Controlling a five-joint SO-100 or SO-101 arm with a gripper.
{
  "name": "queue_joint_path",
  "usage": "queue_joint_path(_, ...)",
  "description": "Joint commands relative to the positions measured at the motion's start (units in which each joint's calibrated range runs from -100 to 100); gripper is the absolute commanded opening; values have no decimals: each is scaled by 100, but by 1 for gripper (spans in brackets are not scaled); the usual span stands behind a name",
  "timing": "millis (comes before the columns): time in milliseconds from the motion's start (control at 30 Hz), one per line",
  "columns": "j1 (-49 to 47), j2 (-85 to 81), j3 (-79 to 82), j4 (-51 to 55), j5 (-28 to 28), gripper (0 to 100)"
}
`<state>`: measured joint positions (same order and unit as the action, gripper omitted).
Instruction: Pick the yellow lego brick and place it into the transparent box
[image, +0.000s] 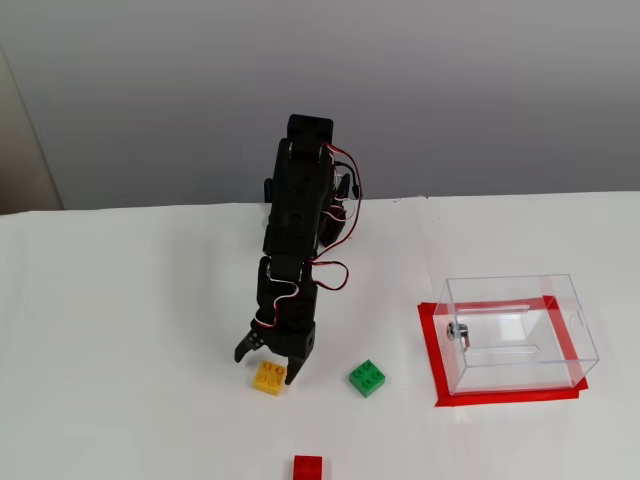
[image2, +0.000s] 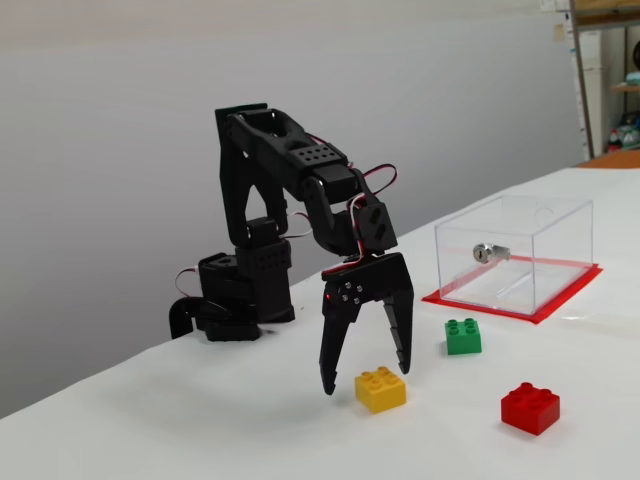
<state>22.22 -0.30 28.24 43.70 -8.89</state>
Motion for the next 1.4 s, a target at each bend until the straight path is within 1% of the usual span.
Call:
queue_joint_path(0,-15,59,-220,-53,-19,36)
queue_joint_path(567,-148,331,-428,8,-14,36)
queue_joint_path(600,-148,331,-428,8,-14,33)
queue_joint_path(733,-148,331,-428,8,-3,19)
queue_joint_path(800,-148,331,-428,8,-9,16)
queue_joint_path(1100,-156,331,-374,16,-9,7)
queue_joint_path(1367,-333,280,-347,25,-9,6)
